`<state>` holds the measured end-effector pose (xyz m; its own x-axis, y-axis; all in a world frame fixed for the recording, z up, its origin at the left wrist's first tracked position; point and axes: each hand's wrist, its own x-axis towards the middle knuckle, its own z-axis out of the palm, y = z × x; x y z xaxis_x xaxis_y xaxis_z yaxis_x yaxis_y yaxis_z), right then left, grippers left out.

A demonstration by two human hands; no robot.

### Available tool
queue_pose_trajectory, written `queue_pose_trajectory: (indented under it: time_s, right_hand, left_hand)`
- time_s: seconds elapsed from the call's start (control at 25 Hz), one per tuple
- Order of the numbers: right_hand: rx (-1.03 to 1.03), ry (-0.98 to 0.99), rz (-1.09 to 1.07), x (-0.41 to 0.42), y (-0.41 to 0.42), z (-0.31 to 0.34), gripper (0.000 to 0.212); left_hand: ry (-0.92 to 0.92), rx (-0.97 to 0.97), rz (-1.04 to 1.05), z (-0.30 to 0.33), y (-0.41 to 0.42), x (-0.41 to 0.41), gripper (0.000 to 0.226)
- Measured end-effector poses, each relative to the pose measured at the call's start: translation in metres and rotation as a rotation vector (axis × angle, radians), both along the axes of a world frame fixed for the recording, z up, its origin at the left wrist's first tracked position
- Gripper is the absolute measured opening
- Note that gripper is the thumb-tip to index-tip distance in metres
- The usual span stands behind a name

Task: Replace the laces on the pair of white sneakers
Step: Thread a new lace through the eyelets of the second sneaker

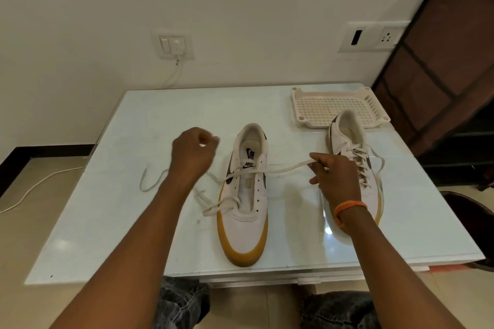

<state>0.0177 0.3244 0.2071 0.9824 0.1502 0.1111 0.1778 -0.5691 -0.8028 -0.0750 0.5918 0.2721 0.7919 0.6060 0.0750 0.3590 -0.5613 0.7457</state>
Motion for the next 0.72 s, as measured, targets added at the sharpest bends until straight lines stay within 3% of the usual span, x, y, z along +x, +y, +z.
queue_pose_trajectory:
  time_s: [0.16, 0.28, 0.44, 0.56, 0.72]
  right_hand:
    - [0.049, -0.101, 0.105, -0.015, 0.019, 0.006, 0.027]
    - [0.077, -0.171, 0.234, -0.032, 0.038, 0.012, 0.035]
    - [0.189, -0.095, 0.251, -0.044, 0.044, 0.018, 0.038]
    - [0.257, 0.02, 0.285, -0.044, 0.042, 0.021, 0.037]
    - [0.399, 0.135, 0.147, -0.028, 0.032, 0.021, 0.027]
  left_hand:
    - [-0.039, -0.259, -0.224, 0.007, -0.051, 0.006, 0.012]
    - [0.091, -0.493, -0.398, 0.006, -0.084, 0.007, 0.022]
    - [0.177, -0.667, -0.358, 0.006, -0.085, 0.009, 0.025]
    - [0.266, -0.644, -0.394, 0.011, -0.066, 0.009, 0.016]
    - [0.368, -0.515, -0.423, 0.013, -0.041, 0.007, 0.012]
